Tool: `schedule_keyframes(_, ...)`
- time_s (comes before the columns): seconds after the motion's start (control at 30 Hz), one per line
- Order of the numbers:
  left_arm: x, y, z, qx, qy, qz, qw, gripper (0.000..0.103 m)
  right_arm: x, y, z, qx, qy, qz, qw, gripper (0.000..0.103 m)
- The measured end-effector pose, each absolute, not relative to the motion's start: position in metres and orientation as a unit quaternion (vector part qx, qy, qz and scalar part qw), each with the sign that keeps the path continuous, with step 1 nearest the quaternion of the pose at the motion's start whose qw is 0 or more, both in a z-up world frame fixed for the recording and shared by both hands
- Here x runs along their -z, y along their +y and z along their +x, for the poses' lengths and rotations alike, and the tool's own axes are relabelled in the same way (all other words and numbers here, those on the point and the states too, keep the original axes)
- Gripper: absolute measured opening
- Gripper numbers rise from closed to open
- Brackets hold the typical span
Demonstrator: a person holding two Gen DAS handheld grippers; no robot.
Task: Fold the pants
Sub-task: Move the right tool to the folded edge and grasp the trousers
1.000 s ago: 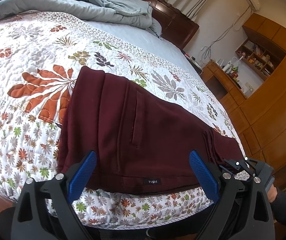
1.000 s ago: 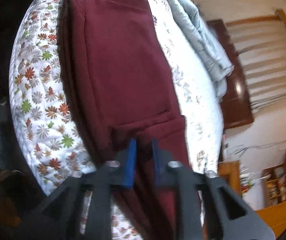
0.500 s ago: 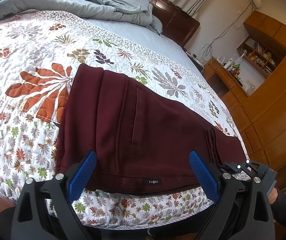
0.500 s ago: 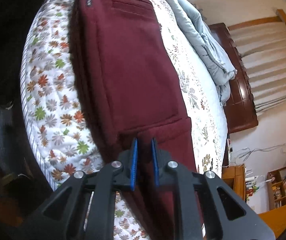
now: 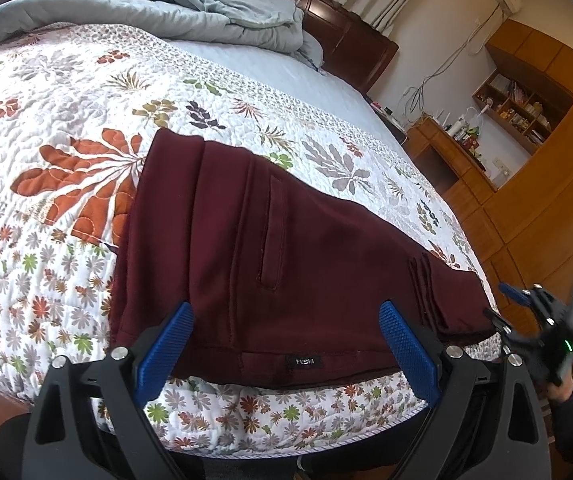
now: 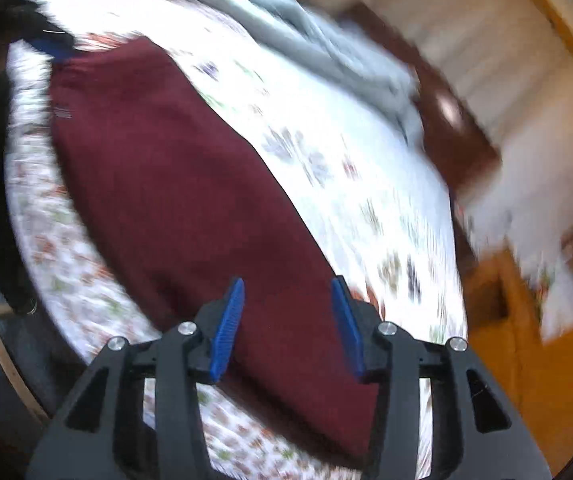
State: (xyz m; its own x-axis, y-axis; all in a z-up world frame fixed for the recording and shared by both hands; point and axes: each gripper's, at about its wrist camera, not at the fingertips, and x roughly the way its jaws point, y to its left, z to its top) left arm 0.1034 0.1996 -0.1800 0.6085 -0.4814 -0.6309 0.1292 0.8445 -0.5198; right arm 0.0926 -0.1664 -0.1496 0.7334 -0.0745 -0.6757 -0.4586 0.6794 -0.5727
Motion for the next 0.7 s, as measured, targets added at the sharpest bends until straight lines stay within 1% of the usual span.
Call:
schedule_keyframes(0.1,0.174,0.197,0.098,0.177,0.396,-0.213,0.876,0.095,0.171,-0.179,0.115,-0.097,0.392,-0.368,0.837,0.043)
schedule_keyframes(0.13,0.173,0.196,0.096,0.174,0.396,-0.216,0.875,0.095,0.181,-0.176,0.119,-0.106,0.409,-0.363,0.830,0.040)
schedule_keyframes(0.2,0.172,0.197,0.092,0.154,0.407,-0.230,0.870,0.095,0.194,-0.164,0.119,-0.133,0.434,-0.351,0.819,0.021)
schedule_keyframes(0.23,0.174,0.198,0.089,0.128,0.419,-0.239,0.866,0.095,0.200,-0.153,0.118,-0.143,0.440,-0.360,0.810,0.009)
schedule_keyframes(0.27,0.176,0.198,0.086,0.104,0.432,-0.248,0.861,0.095,0.201,-0.146,0.117,-0.151,0.442,-0.369,0.804,0.006)
schedule_keyframes(0.3,0.180,0.199,0.082,0.075,0.450,-0.266,0.849,0.095,0.198,-0.140,0.118,-0.161,0.443,-0.370,0.801,0.007)
schedule_keyframes(0.33,0.182,0.200,0.079,0.063,0.459,-0.280,0.841,0.095,0.189,-0.133,0.122,-0.183,0.449,-0.355,0.800,0.017)
schedule_keyframes(0.4,0.183,0.201,0.073,0.044,0.469,-0.302,0.829,0.095,0.172,-0.121,0.130,-0.212,0.456,-0.330,0.799,0.032)
schedule_keyframes(0.43,0.182,0.201,0.070,0.035,0.470,-0.314,0.824,0.095,0.161,-0.112,0.137,-0.243,0.465,-0.306,0.794,0.046)
schedule_keyframes(0.47,0.182,0.201,0.068,0.031,0.469,-0.321,0.822,0.095,0.148,-0.100,0.145,-0.275,0.471,-0.285,0.788,0.052)
schedule_keyframes(0.5,0.181,0.201,0.066,0.027,0.469,-0.330,0.819,0.095,0.137,-0.087,0.156,-0.304,0.478,-0.269,0.779,0.053)
schedule_keyframes(0.53,0.181,0.201,0.065,0.025,0.468,-0.334,0.818,0.095,0.130,-0.077,0.165,-0.325,0.488,-0.257,0.768,0.059)
schedule_keyframes(0.6,0.182,0.201,0.063,0.014,0.468,-0.338,0.817,0.095,0.119,-0.052,0.186,-0.370,0.511,-0.231,0.740,0.063)
schedule_keyframes(0.67,0.187,0.203,0.065,-0.003,0.476,-0.342,0.811,0.095,0.109,-0.018,0.210,-0.412,0.530,-0.215,0.710,0.072)
schedule_keyframes(0.7,0.191,0.204,0.065,-0.007,0.479,-0.346,0.807,0.095,0.107,-0.001,0.221,-0.431,0.537,-0.213,0.693,0.073)
